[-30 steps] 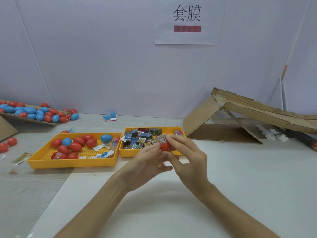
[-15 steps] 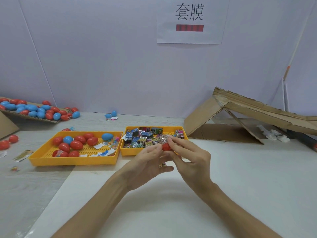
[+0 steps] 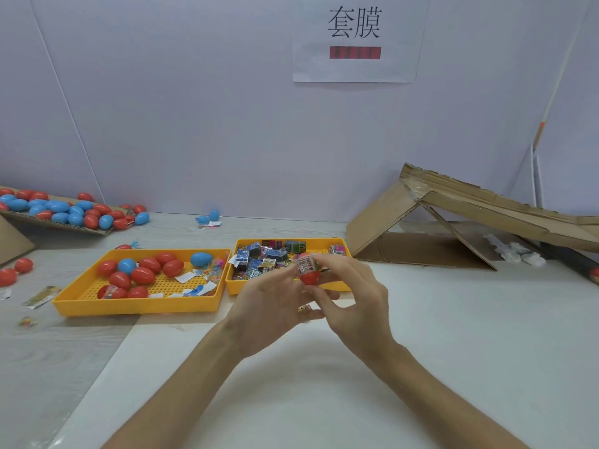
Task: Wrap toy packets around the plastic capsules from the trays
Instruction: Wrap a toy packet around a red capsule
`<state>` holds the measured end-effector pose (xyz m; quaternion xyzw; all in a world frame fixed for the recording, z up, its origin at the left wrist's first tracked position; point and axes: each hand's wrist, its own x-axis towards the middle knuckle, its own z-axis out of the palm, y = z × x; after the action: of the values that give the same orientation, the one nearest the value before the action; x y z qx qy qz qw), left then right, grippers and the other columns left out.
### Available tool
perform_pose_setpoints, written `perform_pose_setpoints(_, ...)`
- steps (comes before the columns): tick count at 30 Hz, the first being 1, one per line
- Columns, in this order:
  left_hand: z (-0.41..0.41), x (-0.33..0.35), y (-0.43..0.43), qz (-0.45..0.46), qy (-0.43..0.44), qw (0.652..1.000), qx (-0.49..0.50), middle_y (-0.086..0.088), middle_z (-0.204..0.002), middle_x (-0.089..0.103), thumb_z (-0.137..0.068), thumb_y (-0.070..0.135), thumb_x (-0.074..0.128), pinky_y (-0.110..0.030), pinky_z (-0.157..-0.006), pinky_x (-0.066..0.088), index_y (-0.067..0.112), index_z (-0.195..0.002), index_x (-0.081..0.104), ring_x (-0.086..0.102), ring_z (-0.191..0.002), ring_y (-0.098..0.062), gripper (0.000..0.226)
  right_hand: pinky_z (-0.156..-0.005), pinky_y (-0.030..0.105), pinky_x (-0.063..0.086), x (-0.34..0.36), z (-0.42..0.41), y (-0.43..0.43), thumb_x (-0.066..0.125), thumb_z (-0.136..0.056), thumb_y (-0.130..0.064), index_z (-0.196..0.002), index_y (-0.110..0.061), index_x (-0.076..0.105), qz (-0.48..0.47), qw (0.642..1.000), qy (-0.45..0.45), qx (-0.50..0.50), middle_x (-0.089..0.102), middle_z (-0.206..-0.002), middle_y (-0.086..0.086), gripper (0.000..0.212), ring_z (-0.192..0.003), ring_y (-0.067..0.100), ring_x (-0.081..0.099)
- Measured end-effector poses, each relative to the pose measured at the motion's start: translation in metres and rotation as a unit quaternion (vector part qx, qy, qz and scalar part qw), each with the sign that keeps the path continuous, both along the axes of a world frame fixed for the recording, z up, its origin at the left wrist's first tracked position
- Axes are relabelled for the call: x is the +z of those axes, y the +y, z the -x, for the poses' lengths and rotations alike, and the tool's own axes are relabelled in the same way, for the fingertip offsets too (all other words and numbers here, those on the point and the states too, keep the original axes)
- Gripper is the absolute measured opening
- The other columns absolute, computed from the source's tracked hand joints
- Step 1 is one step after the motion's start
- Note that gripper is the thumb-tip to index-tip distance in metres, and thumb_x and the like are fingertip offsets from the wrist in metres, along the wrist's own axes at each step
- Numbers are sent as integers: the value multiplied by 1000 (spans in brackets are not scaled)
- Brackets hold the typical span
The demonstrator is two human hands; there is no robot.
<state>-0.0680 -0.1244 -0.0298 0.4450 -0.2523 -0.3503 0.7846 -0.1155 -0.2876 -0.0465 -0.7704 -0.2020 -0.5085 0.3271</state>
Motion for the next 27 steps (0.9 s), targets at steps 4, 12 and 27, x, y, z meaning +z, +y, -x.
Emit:
perform_pose_setpoints(4,-2,4,-1,-31,-56,989,136,-11,-112,67,-92,43,64,-38,-90,53,15,-121,67,65,-101,-20,41,-97,30,50,0,-2,-2,71,-81,4,-127,-20,64,24,1000,-10,0,62,-123,-19,52,-119,-1,56)
perform_pose_setpoints(12,-3,0,-2,-25,-81,972,219,-16,-112,69,-82,15,72,-32,-84,59,13,-117,69,70,-99,-25,35,-96,18,49,3,-1,-1,60,-81,9,-132,-17,63,-51,996,65,44,66,-126,-14,58,-113,4,63)
perform_pose_setpoints(27,0,-5,-8,-21,-95,967,235,-26,-116,65,-83,12,78,-32,-86,58,5,-106,67,68,-109,-32,26,-70,17,53,13,-4,-3,83,-73,-29,-92,-23,77,-312,902,237,180,77,-89,-4,21,-83,12,72)
